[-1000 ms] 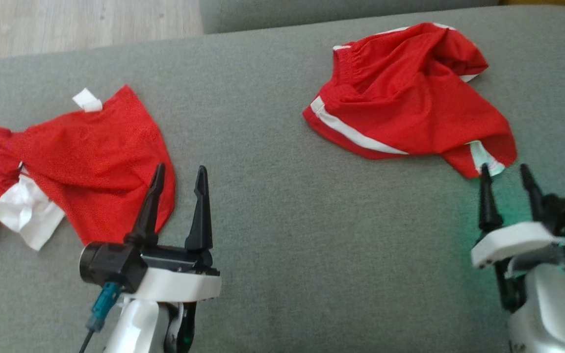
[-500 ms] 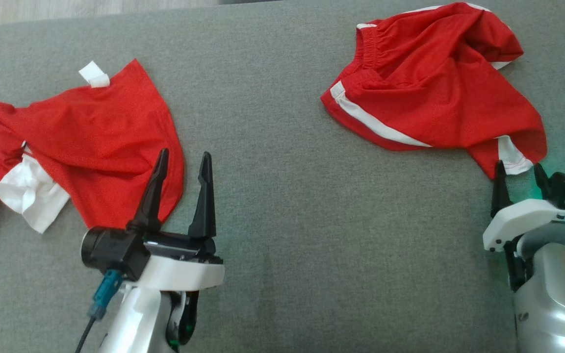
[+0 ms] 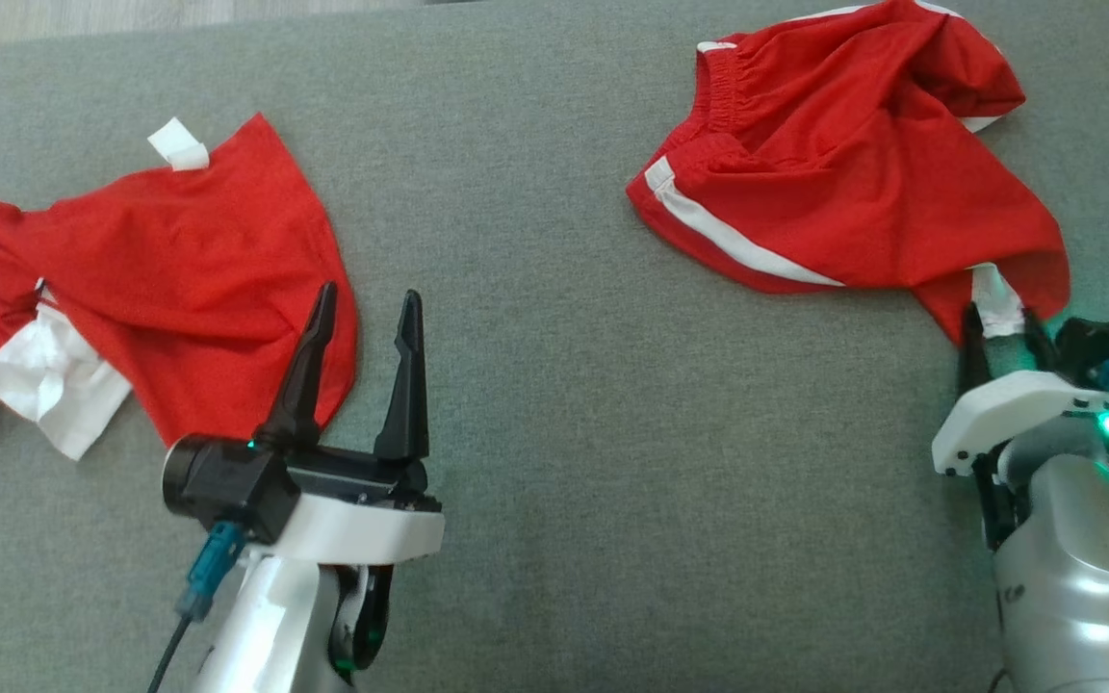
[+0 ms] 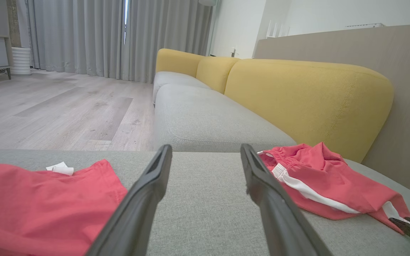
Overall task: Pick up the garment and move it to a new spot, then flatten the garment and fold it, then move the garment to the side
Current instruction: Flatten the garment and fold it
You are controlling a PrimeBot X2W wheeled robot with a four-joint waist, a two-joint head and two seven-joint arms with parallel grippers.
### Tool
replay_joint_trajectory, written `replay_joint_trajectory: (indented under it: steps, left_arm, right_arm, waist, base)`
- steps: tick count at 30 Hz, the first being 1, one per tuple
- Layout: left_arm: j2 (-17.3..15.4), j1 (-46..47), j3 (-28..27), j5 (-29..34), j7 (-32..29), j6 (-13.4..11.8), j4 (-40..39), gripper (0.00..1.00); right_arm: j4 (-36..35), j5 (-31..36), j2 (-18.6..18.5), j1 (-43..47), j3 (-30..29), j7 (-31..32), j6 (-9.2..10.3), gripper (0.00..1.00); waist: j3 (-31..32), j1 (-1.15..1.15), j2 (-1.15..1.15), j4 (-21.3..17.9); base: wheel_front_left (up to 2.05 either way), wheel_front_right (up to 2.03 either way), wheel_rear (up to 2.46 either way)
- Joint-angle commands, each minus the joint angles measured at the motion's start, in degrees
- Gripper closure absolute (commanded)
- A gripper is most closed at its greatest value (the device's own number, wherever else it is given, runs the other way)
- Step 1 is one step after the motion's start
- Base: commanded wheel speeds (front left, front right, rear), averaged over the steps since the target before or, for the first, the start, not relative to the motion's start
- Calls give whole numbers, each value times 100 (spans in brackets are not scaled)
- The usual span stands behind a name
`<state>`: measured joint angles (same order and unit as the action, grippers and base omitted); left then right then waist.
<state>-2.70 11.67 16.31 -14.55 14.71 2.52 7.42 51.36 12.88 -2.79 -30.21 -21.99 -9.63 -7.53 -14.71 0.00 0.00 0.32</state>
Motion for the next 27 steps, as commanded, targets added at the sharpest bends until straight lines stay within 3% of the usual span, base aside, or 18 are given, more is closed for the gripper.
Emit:
replay_joint_trajectory:
  steps: [1,2,12,21,27]
  left_arm:
    - [-18,204,-181,46,29,11,-141,0]
    - [-18,200,-184,48,29,11,-138,0]
    - [-18,94,-296,67,29,-13,-163,0]
    - [-18,335,-287,356,29,176,-83,0]
    - [-148,995,242,678,29,416,554,0]
  right_arm:
    - [1,67,-9,-125,117,-43,4,70]
    - [48,82,-9,-139,110,-59,4,100]
    - [-315,-91,-9,74,370,-501,4,100]
    - [-1845,-253,-9,951,1095,-534,4,100]
    - [-2527,-70,-9,1250,1394,-324,4,100]
  waist:
    - [11,0,0,-8]
    - [20,0,0,-15]
    - [295,0,0,-271]
    - [234,0,0,-759]
    - [-9,0,0,-1011]
  base:
    - [0,0,0]
    - [0,0,0]
    - [0,0,0]
    - [0,0,0]
    - [0,0,0]
